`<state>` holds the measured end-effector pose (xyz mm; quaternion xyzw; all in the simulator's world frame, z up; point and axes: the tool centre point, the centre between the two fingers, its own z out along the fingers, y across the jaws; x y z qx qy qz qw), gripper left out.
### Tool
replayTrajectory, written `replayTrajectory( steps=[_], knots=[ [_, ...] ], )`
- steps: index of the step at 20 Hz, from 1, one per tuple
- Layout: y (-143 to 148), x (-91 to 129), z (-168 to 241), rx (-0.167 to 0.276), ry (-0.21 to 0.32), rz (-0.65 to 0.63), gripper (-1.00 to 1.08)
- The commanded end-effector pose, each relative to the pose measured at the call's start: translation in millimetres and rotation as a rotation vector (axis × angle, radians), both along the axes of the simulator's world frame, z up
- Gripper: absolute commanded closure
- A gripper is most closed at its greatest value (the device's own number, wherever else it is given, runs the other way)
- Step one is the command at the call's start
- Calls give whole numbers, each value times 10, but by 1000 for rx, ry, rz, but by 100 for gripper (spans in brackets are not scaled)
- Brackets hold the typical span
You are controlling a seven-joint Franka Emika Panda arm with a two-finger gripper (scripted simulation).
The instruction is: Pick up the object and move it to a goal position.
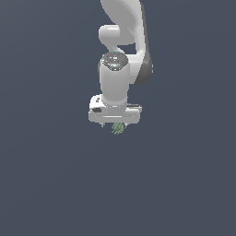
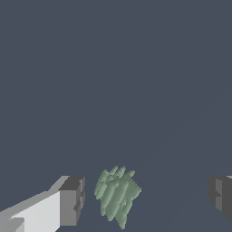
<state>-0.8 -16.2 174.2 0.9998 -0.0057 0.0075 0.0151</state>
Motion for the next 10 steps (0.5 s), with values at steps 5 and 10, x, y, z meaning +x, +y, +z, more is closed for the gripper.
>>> replayTrajectory(
  steps=[5,10],
  knots=[
    [61,-167,-209,11,1,-99,-92],
    [121,-379,-439,22,4,-218,-92]
  ],
)
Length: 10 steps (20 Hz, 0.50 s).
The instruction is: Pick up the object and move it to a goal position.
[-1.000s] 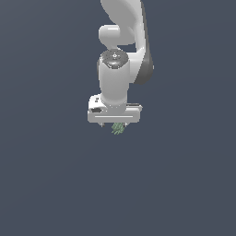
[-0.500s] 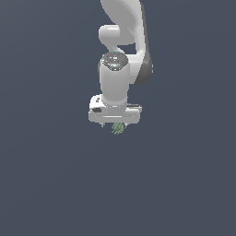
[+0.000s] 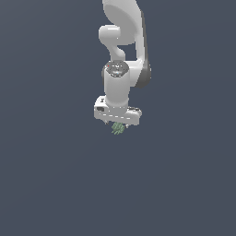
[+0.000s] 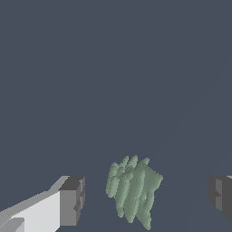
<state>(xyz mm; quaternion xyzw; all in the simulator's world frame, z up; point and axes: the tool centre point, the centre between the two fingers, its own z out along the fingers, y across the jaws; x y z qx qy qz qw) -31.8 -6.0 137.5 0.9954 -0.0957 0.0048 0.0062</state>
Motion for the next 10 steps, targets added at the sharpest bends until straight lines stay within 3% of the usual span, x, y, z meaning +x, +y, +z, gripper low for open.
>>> replayTrajectory(
  steps=[1,10],
  knots=[
    [28,-115,-116,5,2,-62,-92],
    [81,-412,-379,13,6,-216,-92]
  ],
)
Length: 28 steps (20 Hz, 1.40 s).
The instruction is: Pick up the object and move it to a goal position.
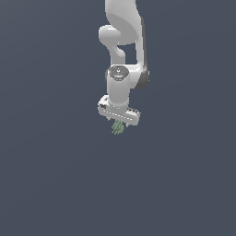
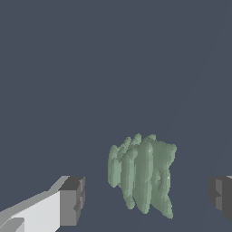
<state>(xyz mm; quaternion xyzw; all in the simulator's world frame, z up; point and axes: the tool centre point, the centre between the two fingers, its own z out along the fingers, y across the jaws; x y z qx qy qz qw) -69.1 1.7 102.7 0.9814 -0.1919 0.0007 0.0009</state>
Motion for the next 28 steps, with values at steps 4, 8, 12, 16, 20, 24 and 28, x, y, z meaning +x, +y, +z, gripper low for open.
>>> replayTrajectory(
  steps=[4,8,12,16,20,24,28],
  knots=[
    [13,-100,-79,2,1,-51,-92],
    [14,-106,-84,2,1,-53,-92],
    [14,-109,-138,2,1,-54,-92],
    [13,-117,-296,2,1,-55,-92],
    [15,-124,-487,2,1,-57,-92],
    [14,-120,-580,2,1,-58,-92],
    [15,-118,-591,2,1,-58,108]
  ],
)
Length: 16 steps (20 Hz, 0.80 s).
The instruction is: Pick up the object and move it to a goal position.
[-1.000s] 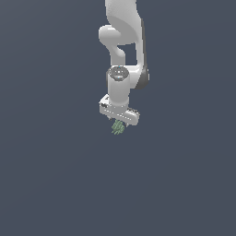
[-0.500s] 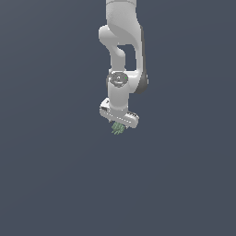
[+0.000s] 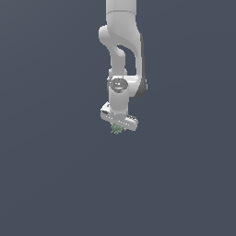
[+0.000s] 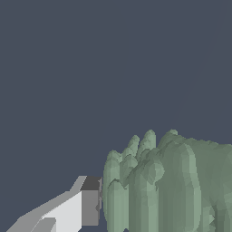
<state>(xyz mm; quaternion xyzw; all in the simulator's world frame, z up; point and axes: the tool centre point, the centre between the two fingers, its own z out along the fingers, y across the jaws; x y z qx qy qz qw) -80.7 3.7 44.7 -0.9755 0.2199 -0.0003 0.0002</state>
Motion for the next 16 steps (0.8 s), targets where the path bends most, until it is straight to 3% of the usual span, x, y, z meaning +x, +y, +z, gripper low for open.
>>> replayTrajectory(
  steps=[1,16],
  knots=[
    [-6,-2,-10,0,1,-1,108],
    [-101,-57,89,0,-1,0,108]
  ],
)
